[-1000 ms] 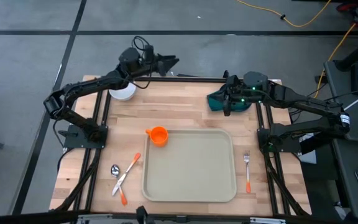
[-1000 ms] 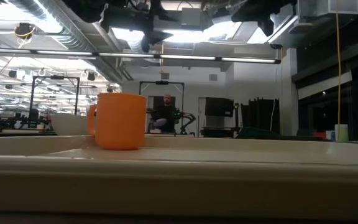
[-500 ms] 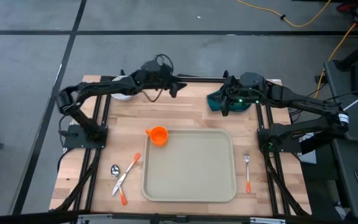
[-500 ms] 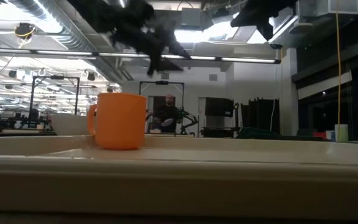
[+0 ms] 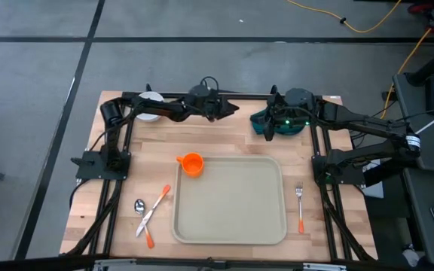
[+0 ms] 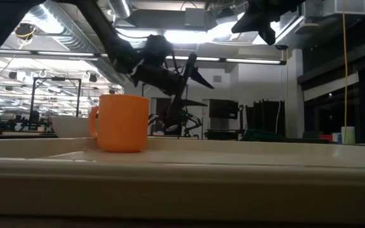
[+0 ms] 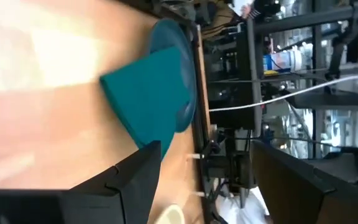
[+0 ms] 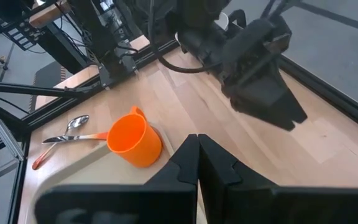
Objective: Set up tray
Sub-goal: Put the green napkin on the serving tray to the right of the orange mug
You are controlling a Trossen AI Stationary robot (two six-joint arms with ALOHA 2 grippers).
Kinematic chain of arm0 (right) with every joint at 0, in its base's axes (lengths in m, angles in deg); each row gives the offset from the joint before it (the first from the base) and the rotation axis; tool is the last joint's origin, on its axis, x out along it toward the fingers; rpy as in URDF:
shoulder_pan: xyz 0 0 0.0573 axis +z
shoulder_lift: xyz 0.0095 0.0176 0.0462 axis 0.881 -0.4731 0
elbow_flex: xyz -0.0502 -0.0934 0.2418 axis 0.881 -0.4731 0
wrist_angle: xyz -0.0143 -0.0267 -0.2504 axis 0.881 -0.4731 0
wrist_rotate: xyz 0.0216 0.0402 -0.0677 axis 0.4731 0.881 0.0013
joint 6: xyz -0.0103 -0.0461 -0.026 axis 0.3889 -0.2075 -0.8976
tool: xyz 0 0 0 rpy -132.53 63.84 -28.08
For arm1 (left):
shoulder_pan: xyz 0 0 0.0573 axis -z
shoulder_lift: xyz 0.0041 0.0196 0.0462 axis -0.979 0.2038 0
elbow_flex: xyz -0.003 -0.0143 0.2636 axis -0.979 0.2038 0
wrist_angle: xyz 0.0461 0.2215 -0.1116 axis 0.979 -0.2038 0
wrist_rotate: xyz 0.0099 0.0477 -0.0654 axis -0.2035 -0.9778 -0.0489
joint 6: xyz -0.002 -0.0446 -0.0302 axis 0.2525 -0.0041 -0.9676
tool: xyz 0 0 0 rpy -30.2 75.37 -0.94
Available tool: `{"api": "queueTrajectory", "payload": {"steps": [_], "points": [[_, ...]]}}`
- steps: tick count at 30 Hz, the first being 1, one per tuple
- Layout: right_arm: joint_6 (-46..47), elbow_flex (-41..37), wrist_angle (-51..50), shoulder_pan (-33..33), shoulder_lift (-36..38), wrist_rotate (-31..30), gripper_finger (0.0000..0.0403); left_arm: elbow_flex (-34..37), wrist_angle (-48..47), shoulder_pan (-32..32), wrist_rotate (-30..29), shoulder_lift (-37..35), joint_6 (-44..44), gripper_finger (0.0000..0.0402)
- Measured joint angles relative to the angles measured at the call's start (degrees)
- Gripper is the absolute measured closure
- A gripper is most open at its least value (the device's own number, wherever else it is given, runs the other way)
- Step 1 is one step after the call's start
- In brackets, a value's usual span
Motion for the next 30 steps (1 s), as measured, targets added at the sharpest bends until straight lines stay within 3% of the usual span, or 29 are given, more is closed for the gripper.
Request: {"api": "queueTrajectory", "payload": {"steps": [10,16,19,24,27,30], "points": [[-0.4,0.0,0.4,0.0,0.0,0.0,0.0397,-7.4,-15.6,1.6,-2.1,0.3,1.8,0.0162],[-1.4,0.0,0.4,0.0,0.0,0.0,0.0397,-7.7,-18.3,1.1,-3.4,0.3,2.9,0.0162],[-0.8,0.0,-0.1,0.0,0.0,0.0,0.0397,-7.7,-16.5,0.9,-1.7,0.2,7.7,0.0162],[0.3,0.0,-3.6,0.0,0.0,0.0,0.0397,-7.7,-8.4,0.0,6.7,-4.3,16.2,0.0162],[0.2,0.0,-5.8,0.0,0.0,0.1,0.0397,-7.7,-11.1,0.0,5.9,-9.0,22.4,0.0162],[0.1,0.0,-7.5,0.0,0.0,0.1,0.0397,-7.7,-15.5,0.6,1.5,-15.2,30.7,0.0162]]}}
